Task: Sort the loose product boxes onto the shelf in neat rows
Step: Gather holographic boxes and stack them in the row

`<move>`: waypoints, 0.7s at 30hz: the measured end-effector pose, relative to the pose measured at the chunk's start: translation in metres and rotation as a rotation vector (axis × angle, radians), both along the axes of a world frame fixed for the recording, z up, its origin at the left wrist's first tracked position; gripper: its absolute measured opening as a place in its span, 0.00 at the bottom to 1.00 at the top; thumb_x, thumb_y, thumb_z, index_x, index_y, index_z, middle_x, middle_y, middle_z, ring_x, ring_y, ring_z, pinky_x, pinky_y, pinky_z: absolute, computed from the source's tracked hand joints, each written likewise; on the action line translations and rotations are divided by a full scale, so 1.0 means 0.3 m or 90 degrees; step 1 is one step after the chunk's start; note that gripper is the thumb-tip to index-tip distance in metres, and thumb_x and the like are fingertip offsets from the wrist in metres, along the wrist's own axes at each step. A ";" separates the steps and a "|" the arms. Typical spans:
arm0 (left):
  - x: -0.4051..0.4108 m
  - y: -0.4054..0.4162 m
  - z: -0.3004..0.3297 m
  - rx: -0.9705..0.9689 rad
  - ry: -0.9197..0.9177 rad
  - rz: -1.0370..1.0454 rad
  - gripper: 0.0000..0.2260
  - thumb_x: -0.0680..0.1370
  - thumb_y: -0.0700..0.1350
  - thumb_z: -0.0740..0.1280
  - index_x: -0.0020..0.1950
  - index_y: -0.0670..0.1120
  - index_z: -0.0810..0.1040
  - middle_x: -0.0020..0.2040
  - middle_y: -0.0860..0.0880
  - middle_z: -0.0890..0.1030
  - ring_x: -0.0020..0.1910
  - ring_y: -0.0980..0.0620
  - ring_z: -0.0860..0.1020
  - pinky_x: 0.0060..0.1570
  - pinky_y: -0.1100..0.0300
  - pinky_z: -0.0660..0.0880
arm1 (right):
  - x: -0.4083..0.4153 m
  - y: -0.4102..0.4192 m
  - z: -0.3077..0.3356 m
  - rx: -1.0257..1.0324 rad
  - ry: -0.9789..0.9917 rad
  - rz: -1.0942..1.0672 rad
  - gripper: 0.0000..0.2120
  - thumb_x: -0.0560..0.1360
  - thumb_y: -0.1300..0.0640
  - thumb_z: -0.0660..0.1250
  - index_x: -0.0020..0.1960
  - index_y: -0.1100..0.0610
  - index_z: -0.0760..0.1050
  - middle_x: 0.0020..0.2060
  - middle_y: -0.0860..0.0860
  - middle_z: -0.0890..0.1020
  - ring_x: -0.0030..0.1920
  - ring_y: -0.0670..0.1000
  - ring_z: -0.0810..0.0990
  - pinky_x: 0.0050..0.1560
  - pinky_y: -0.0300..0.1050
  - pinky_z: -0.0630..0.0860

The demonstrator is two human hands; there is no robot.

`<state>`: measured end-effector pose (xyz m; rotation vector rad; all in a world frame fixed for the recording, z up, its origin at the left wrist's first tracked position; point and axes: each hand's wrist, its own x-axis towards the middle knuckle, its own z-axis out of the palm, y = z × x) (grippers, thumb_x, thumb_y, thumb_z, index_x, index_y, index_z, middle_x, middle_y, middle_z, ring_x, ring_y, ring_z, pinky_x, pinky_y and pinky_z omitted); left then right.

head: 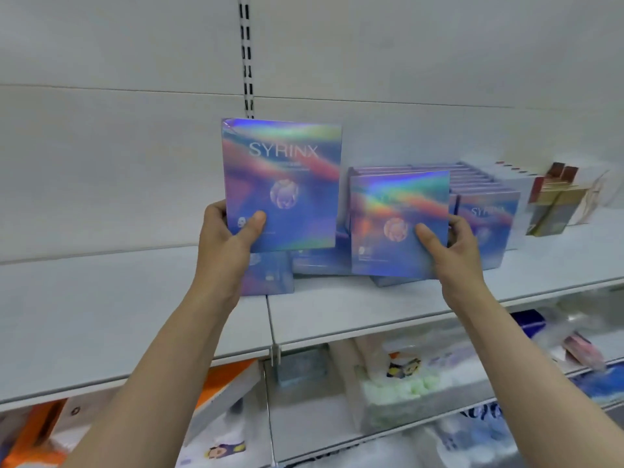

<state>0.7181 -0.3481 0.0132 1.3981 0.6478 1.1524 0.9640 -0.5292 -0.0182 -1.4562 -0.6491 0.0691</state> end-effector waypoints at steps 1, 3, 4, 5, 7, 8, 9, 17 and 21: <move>0.025 -0.014 0.003 -0.003 -0.003 -0.002 0.17 0.77 0.42 0.69 0.63 0.41 0.70 0.50 0.54 0.79 0.45 0.61 0.80 0.49 0.61 0.77 | 0.025 -0.012 -0.012 -0.020 -0.012 0.009 0.14 0.76 0.58 0.71 0.58 0.58 0.72 0.46 0.49 0.80 0.43 0.39 0.80 0.45 0.37 0.77; 0.071 -0.046 0.010 -0.002 -0.004 -0.002 0.17 0.77 0.42 0.69 0.63 0.42 0.70 0.50 0.54 0.79 0.46 0.60 0.80 0.50 0.61 0.76 | 0.081 -0.031 -0.040 -0.077 -0.028 0.023 0.18 0.74 0.54 0.73 0.60 0.56 0.72 0.53 0.54 0.80 0.53 0.47 0.79 0.55 0.48 0.78; 0.092 -0.063 0.012 0.002 -0.003 -0.004 0.16 0.77 0.42 0.69 0.63 0.42 0.70 0.50 0.54 0.79 0.47 0.60 0.80 0.50 0.61 0.76 | 0.102 -0.042 -0.048 -0.107 -0.035 0.028 0.20 0.73 0.51 0.74 0.61 0.55 0.72 0.57 0.54 0.79 0.57 0.50 0.78 0.60 0.52 0.76; 0.113 -0.079 0.012 0.008 -0.002 -0.008 0.16 0.78 0.42 0.69 0.63 0.43 0.70 0.51 0.53 0.80 0.47 0.59 0.80 0.50 0.62 0.76 | 0.118 -0.053 -0.052 -0.129 -0.045 0.037 0.21 0.72 0.48 0.75 0.61 0.53 0.72 0.58 0.54 0.78 0.59 0.52 0.77 0.62 0.55 0.75; 0.155 -0.112 0.007 0.020 0.001 -0.015 0.14 0.78 0.42 0.69 0.61 0.44 0.70 0.52 0.52 0.80 0.48 0.60 0.80 0.49 0.65 0.76 | 0.159 -0.077 -0.066 -0.135 -0.044 0.055 0.24 0.69 0.41 0.76 0.59 0.49 0.73 0.59 0.54 0.79 0.61 0.55 0.77 0.63 0.60 0.75; 0.174 -0.129 0.004 0.024 0.002 -0.015 0.14 0.78 0.41 0.69 0.61 0.44 0.70 0.52 0.52 0.80 0.47 0.61 0.80 0.48 0.67 0.76 | 0.181 -0.089 -0.073 -0.128 -0.042 0.055 0.24 0.68 0.39 0.76 0.58 0.48 0.73 0.58 0.55 0.80 0.61 0.57 0.78 0.62 0.62 0.75; 0.194 -0.146 0.001 0.027 0.002 -0.013 0.14 0.78 0.41 0.69 0.61 0.44 0.70 0.52 0.52 0.80 0.46 0.62 0.80 0.46 0.69 0.76 | 0.198 -0.100 -0.080 -0.121 -0.045 0.057 0.23 0.68 0.40 0.76 0.56 0.48 0.74 0.56 0.55 0.80 0.59 0.58 0.79 0.61 0.61 0.76; 0.328 -0.257 -0.034 0.019 0.003 -0.005 0.15 0.77 0.41 0.70 0.62 0.43 0.70 0.56 0.49 0.80 0.51 0.57 0.80 0.46 0.68 0.75 | 0.304 -0.137 -0.122 -0.204 -0.137 -0.091 0.26 0.67 0.47 0.79 0.56 0.54 0.70 0.48 0.50 0.78 0.45 0.51 0.78 0.43 0.36 0.72; 0.405 -0.320 -0.035 0.013 -0.002 -0.017 0.16 0.77 0.40 0.70 0.62 0.44 0.71 0.56 0.49 0.81 0.52 0.56 0.81 0.47 0.66 0.76 | 0.321 -0.138 -0.051 -0.216 -0.231 -0.103 0.25 0.67 0.47 0.79 0.56 0.54 0.70 0.47 0.50 0.77 0.47 0.52 0.77 0.48 0.47 0.76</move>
